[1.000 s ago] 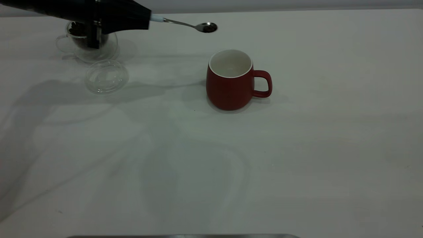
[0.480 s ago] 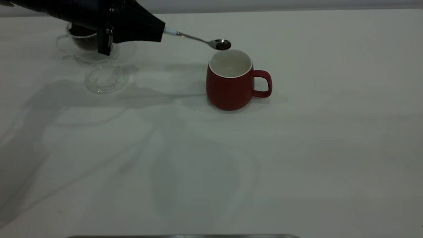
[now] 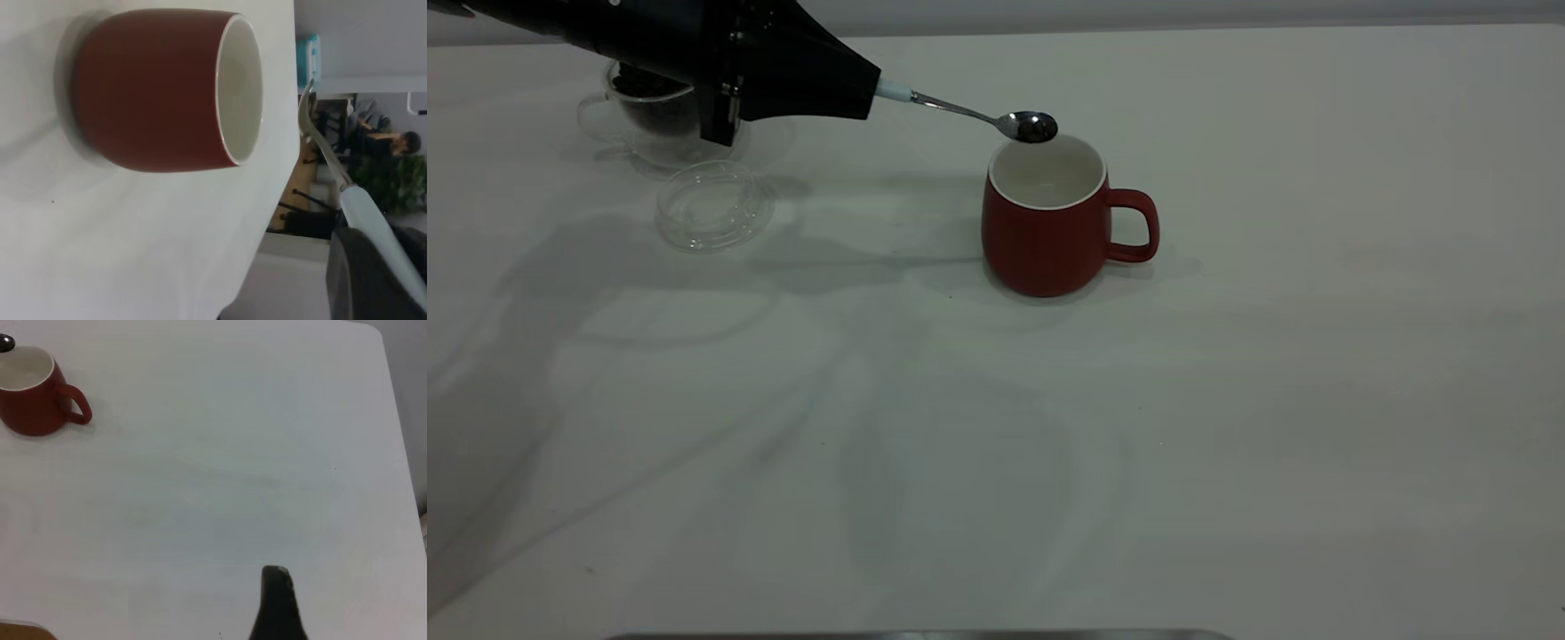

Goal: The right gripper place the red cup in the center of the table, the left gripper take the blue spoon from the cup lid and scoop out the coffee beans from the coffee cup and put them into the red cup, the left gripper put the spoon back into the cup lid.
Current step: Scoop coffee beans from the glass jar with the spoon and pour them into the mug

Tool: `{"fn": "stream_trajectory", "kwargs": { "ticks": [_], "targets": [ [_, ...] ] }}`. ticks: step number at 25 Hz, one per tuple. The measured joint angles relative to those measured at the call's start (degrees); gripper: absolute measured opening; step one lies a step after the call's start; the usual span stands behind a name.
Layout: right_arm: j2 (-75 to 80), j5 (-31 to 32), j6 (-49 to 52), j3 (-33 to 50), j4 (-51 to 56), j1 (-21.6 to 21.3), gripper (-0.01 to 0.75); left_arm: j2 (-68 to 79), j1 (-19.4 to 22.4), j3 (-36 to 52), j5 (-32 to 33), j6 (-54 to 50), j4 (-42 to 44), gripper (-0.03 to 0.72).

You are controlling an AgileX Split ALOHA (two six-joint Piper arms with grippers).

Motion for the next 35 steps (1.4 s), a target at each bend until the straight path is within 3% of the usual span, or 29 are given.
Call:
{"fn": "stream_trajectory", "kwargs": {
  "ticks": [19,35],
  "targets": [
    [0.00,0.00,0.00,0.00,0.00,0.00,0.591,0.00,-2.65,0.00,-8.45,15.14,0.00,0.120],
    [0.00,0.00,0.00,0.00,0.00,0.00,0.591,0.00,-2.65,0.00,-8.56,29.62,-0.05,0.120]
  ]
}}
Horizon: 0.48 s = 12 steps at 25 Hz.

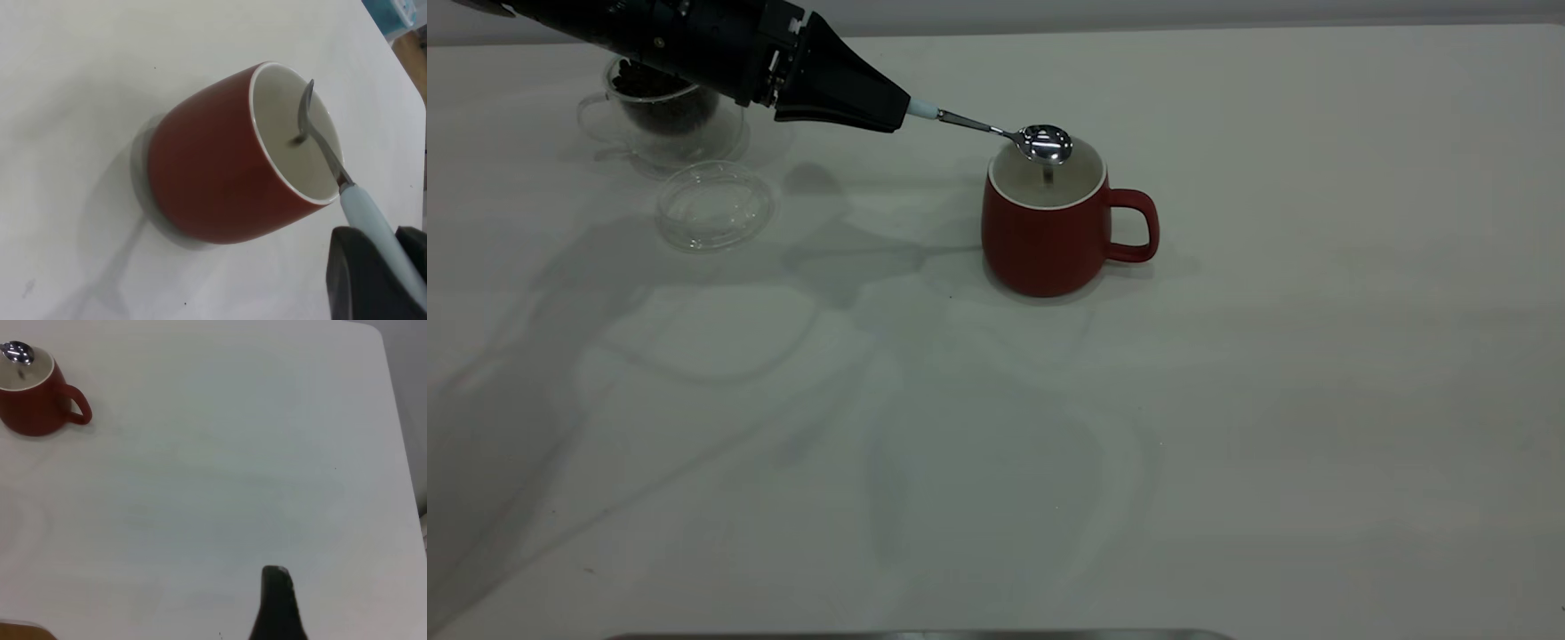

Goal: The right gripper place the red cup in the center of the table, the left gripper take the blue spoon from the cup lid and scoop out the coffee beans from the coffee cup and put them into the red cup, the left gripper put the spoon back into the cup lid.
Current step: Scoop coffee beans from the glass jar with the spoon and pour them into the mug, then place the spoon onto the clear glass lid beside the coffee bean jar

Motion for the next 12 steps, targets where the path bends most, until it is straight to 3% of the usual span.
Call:
{"fn": "stream_trajectory", "kwargs": {
  "ticks": [5,12],
  "targets": [
    [0.00,0.00,0.00,0.00,0.00,0.00,0.591,0.00,0.00,0.00,0.13,-2.21,-1.73,0.120],
    [0.00,0.00,0.00,0.00,0.00,0.00,0.591,0.00,4.00,0.00,6.50,-18.18,-5.50,0.120]
  ]
}}
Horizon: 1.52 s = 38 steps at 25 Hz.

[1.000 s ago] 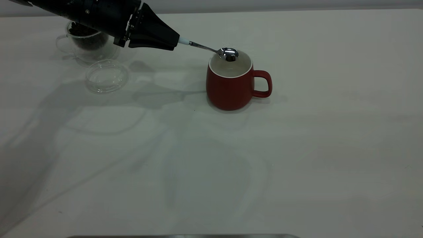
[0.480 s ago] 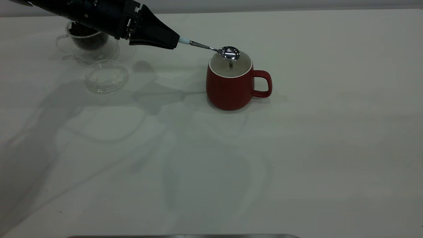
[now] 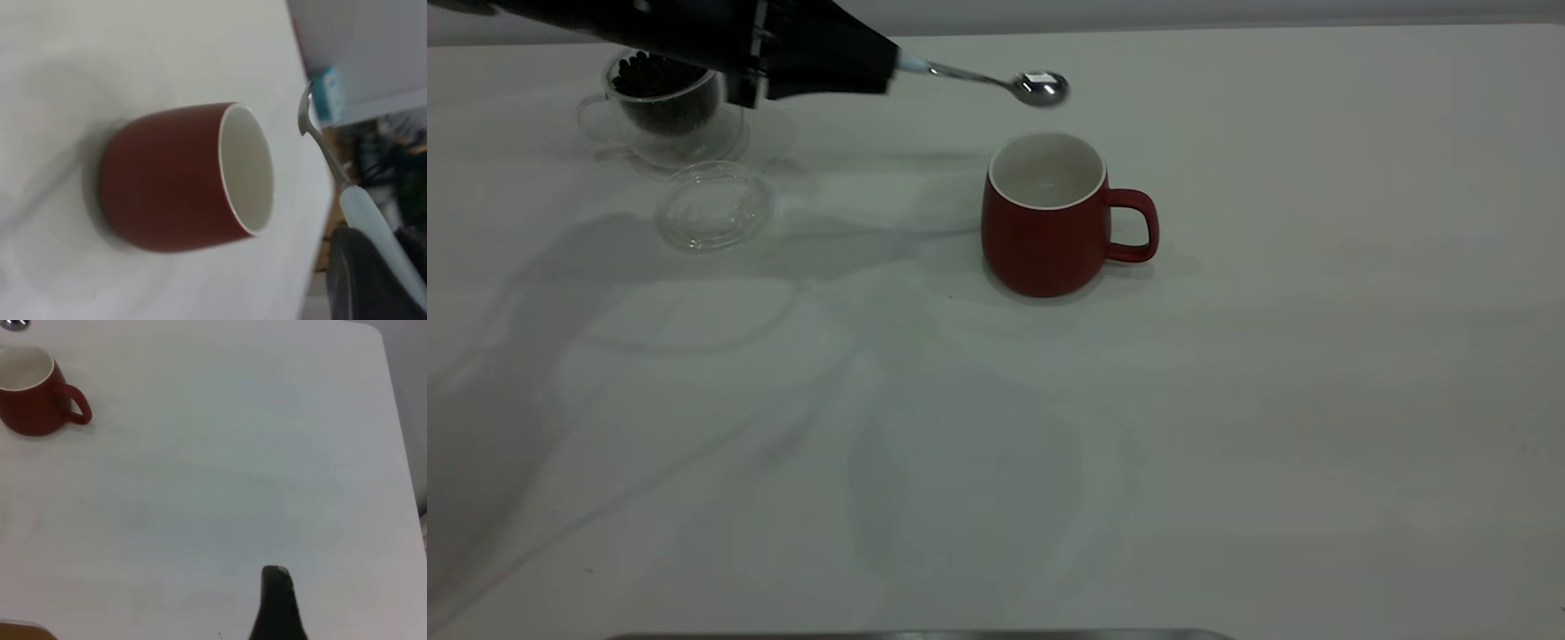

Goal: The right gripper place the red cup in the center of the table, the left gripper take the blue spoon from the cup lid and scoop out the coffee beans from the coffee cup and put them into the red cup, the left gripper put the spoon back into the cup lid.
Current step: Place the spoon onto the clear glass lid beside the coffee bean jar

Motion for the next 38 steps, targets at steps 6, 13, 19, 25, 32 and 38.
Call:
{"fn": "stream_trajectory", "kwargs": {
  "ticks": [6,13,19,25,32,38],
  "targets": [
    [0.00,0.00,0.00,0.00,0.00,0.00,0.591,0.00,7.31,-0.12,2.96,-6.77,0.91,0.120],
    [0.00,0.00,0.00,0.00,0.00,0.00,0.591,0.00,13.51,-0.12,3.25,-9.90,7.54,0.120],
    [0.00,0.00,0.00,0.00,0.00,0.00,0.591,0.00,18.64,-0.12,3.31,-10.80,10.42,0.120],
    [0.00,0.00,0.00,0.00,0.00,0.00,0.590,0.00,24.79,-0.12,3.39,-13.04,13.60,0.120],
    [0.00,0.00,-0.06,0.00,0.00,0.00,0.590,0.00,28.63,-0.12,0.71,-16.58,20.82,0.120],
    [0.00,0.00,-0.01,0.00,0.00,0.00,0.590,0.62,28.62,-0.22,-3.73,-18.34,18.88,0.120]
  ]
}}
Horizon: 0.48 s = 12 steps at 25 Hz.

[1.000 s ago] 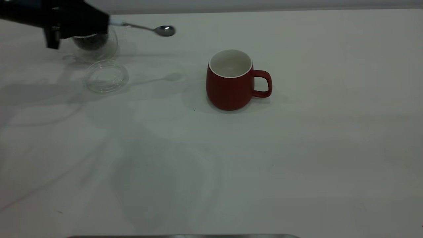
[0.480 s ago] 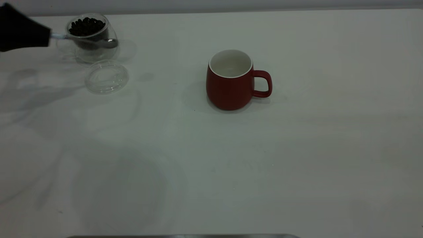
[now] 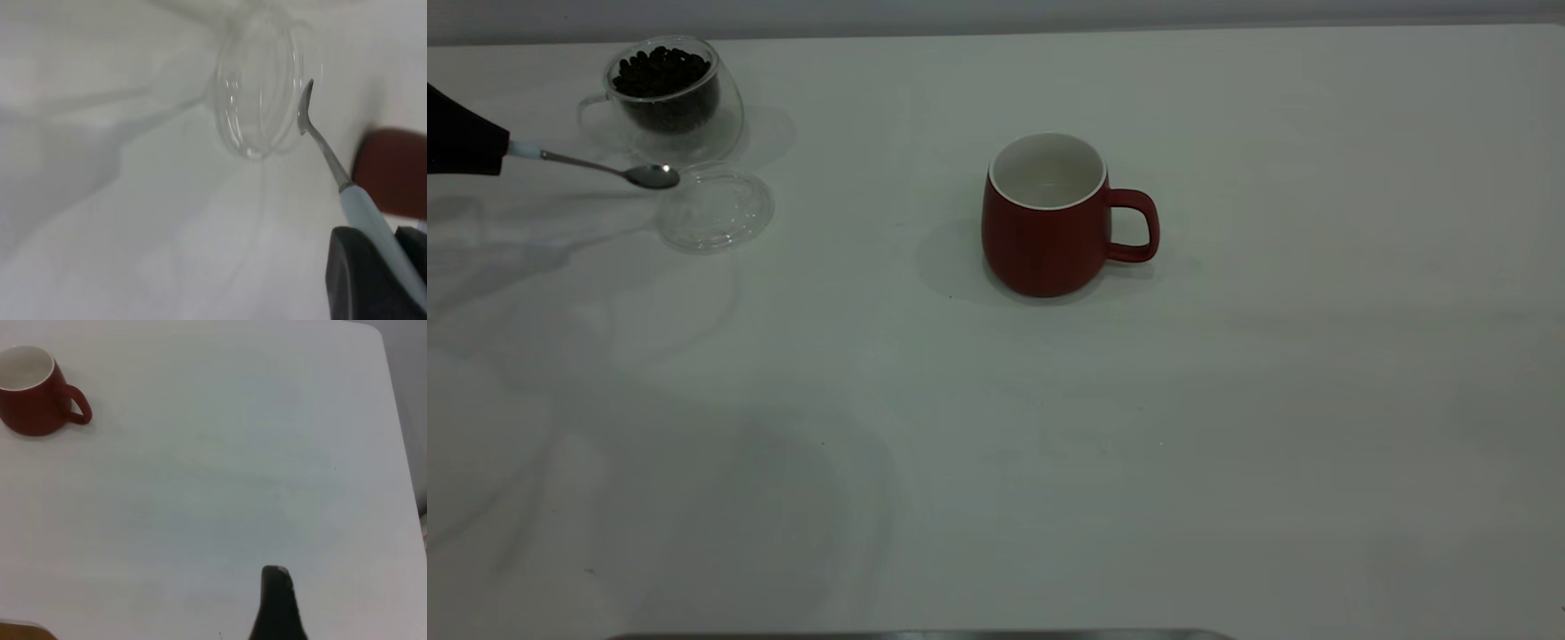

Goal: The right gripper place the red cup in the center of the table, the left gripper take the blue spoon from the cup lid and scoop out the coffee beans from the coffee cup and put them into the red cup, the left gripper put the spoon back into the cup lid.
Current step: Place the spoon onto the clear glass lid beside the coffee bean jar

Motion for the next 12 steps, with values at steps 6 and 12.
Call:
{"fn": "stream_trajectory", "kwargs": {
  "ticks": [6,12],
  "targets": [
    [0.00,0.00,0.00,0.00,0.00,0.00,0.590,3.71,-0.45,-0.07,-0.82,0.06,-4.12,0.120],
    [0.00,0.00,0.00,0.00,0.00,0.00,0.590,6.35,-2.07,-0.09,-1.29,1.10,-6.37,0.120]
  ]
}}
